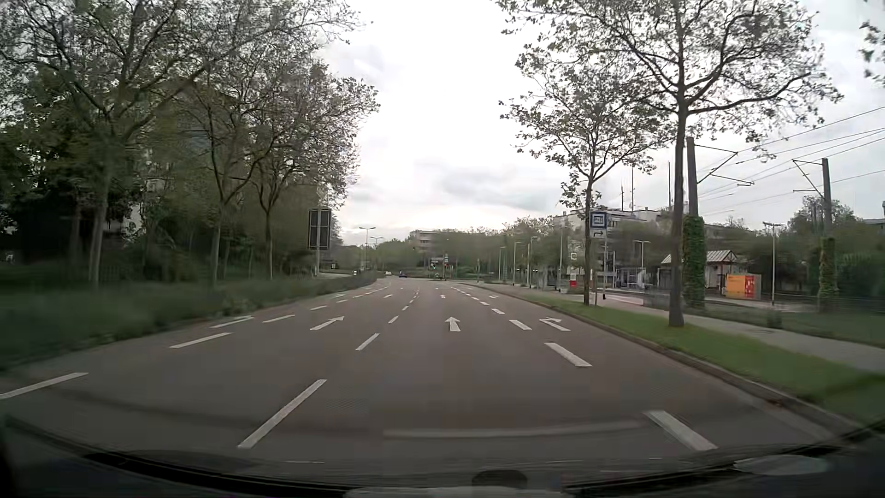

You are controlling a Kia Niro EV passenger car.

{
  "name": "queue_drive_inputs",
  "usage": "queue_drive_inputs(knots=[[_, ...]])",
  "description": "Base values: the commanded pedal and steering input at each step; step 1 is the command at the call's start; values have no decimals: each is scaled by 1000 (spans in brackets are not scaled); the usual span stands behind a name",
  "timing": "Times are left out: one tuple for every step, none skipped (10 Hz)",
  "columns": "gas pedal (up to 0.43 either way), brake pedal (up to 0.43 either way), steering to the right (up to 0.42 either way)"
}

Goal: Follow the waypoints while adhering to traffic rules and regulations

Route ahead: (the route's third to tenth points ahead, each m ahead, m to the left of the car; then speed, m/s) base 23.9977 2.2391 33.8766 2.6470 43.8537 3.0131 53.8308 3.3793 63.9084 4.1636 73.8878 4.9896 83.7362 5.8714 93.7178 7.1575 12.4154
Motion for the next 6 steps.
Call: queue_drive_inputs(knots=[[0,0,-8],[0,0,-9],[0,0,-9],[0,0,-9],[8,0,-9],[8,0,-5]])
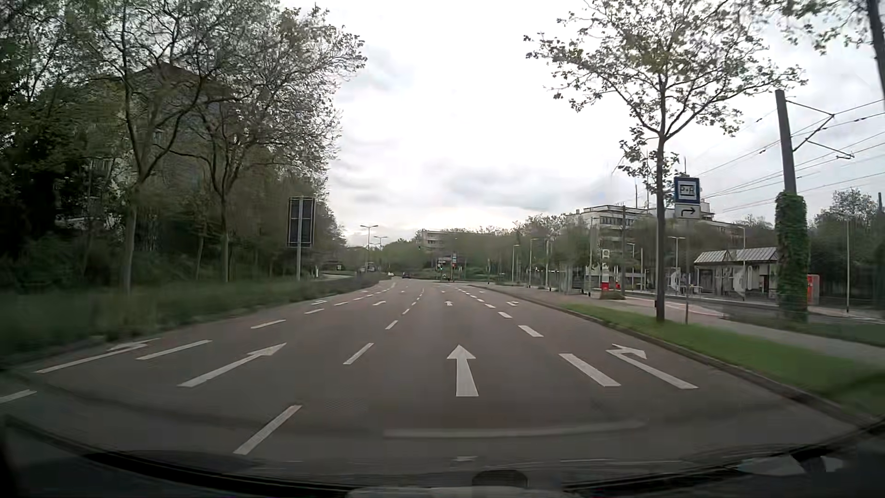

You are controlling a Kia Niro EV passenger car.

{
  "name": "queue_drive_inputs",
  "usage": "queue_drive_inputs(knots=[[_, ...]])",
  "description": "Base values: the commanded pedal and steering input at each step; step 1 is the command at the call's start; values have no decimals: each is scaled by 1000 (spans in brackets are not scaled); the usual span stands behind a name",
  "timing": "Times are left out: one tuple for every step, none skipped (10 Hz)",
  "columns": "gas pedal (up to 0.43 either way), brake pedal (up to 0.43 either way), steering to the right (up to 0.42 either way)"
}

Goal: Follow the waypoints while adhering to traffic rules and regulations

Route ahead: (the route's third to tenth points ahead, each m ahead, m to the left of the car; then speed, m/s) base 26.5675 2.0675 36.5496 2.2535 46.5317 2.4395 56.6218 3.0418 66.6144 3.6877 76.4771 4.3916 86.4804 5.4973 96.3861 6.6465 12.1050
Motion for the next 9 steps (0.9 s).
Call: queue_drive_inputs(knots=[[8,0,-4],[8,0,-4],[8,0,-4],[8,0,-4],[8,0,-5],[0,0,-5],[0,0,-5],[0,0,-5],[0,0,-5]])
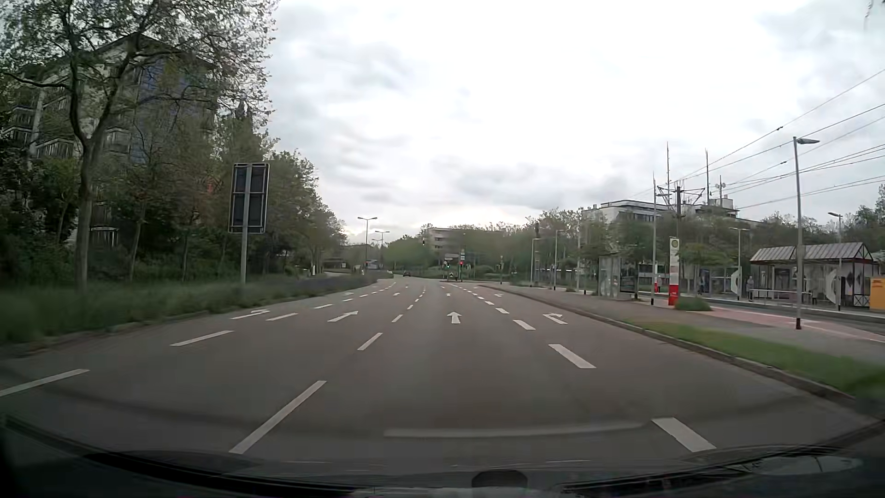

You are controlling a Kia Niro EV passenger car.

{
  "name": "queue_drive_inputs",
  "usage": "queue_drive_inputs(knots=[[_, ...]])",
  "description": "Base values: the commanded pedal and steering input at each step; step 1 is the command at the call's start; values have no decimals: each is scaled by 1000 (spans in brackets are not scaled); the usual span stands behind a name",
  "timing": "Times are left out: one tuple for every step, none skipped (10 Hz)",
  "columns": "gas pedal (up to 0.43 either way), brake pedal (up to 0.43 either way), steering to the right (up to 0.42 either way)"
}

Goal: Follow the waypoints while adhering to traffic rules and regulations

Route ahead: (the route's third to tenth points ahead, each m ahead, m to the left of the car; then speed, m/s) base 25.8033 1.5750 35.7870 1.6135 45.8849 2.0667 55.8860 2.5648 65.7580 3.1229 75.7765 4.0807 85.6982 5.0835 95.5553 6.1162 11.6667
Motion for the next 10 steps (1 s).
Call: queue_drive_inputs(knots=[[0,0,-5],[0,0,-5],[0,0,-5],[0,0,-5],[0,0,-5],[0,0,-5],[0,0,-6],[0,0,-7],[0,0,-8],[0,0,-10]])
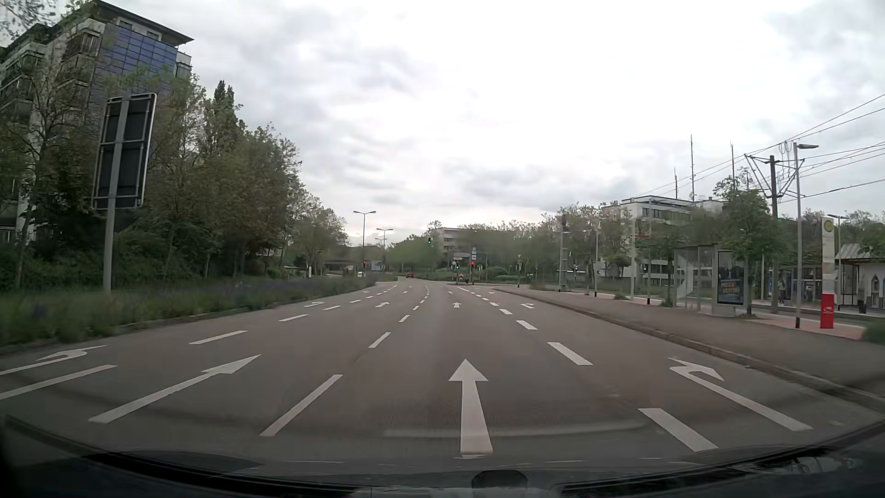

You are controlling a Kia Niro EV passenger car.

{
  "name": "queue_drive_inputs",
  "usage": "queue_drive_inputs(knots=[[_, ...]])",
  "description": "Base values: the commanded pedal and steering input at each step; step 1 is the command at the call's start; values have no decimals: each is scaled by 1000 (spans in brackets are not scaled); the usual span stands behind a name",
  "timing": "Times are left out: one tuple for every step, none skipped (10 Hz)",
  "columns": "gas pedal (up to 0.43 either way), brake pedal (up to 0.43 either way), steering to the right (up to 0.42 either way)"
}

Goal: Follow the waypoints while adhering to traffic rules and regulations

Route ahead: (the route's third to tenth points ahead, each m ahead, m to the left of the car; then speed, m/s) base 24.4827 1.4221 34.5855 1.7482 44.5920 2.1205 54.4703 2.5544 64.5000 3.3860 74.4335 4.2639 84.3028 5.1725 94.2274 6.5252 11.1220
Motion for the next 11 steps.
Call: queue_drive_inputs(knots=[[0,0,-11],[0,0,-12],[0,0,-15],[0,0,-15],[0,0,-15],[0,0,-15],[0,0,-16],[0,0,-17],[0,0,-18],[0,0,-18],[0,0,-18]])
